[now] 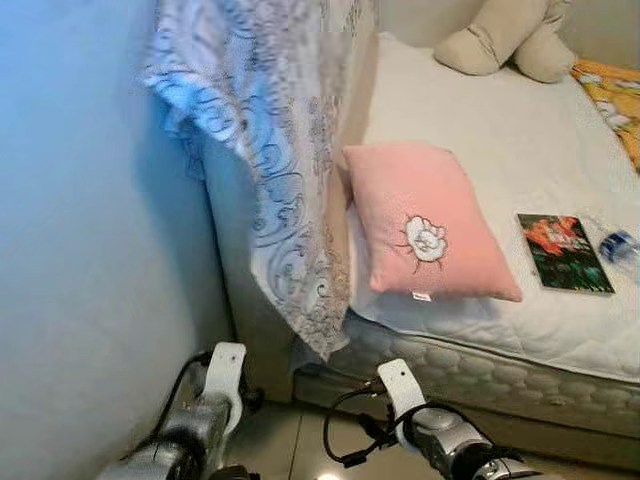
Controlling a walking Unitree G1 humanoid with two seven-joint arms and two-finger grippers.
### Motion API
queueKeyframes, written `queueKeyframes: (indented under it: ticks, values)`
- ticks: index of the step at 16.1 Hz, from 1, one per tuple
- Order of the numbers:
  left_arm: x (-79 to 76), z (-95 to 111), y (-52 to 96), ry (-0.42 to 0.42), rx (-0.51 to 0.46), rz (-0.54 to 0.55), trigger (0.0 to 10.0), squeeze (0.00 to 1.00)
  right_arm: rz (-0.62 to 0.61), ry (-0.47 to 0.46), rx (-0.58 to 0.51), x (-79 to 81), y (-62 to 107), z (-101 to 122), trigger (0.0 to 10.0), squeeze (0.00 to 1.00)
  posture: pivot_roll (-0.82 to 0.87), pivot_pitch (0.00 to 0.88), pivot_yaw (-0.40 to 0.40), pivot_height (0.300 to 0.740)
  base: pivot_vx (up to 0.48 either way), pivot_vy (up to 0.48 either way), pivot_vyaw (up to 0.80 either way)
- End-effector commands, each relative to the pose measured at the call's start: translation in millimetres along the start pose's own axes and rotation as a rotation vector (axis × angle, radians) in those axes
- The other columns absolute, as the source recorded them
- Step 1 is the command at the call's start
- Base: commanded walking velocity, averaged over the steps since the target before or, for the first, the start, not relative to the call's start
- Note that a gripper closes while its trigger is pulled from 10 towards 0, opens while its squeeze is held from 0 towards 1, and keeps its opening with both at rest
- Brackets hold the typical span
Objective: Clean up the room
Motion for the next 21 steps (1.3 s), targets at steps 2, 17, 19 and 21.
queueKeyframes:
  ticks: [2, 17, 19, 21]
  values:
    - [-15.0, -27, 0.8, -0.010, 0.061, -0.034, 10.0, 0.00, -0.025, -0.054, 0.014, -13.4, 3.0, -10, 10.0, 1.00, 0.04, 0.000, -0.043, 0.740, 0.000, 0.000, 0.00]
    - [-21.3, 24, 0.3, -0.009, -0.125, -0.111, 10.0, 0.00, -0.101, -0.135, -0.100, -48.3, 13.5, -12, 10.0, 0.20, -0.03, 0.000, -0.027, 0.740, 0.000, 0.000, 0.00]
    - [-12.9, 61, 9.4, 0.014, -0.285, -0.117, 10.0, 0.00, -0.149, -0.107, -0.121, -55.1, 15.2, -9, 10.0, 0.18, 0.00, 0.000, -0.063, 0.740, 0.000, 0.000, 0.00]
    - [-13.4, 102, 41.2, 0.005, -0.447, -0.143, 10.0, 0.00, -0.171, -0.112, -0.166, -58.6, 16.8, -3, 10.0, 0.18, 0.00, 0.000, -0.085, 0.740, 0.000, 0.000, 0.00]
Point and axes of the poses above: a point about 5 cm out from each wrist's last joint towards the gripper, its own y axis pointing back from the gripper into the wrist, its own z axis along the axis of the wrist's last joint, x = y × z, the point moved 4 cm from there along -y, pointing out of the wrist towards the gripper, and after that the axes turned 5 degrees about -y, right-handed, at the moved point
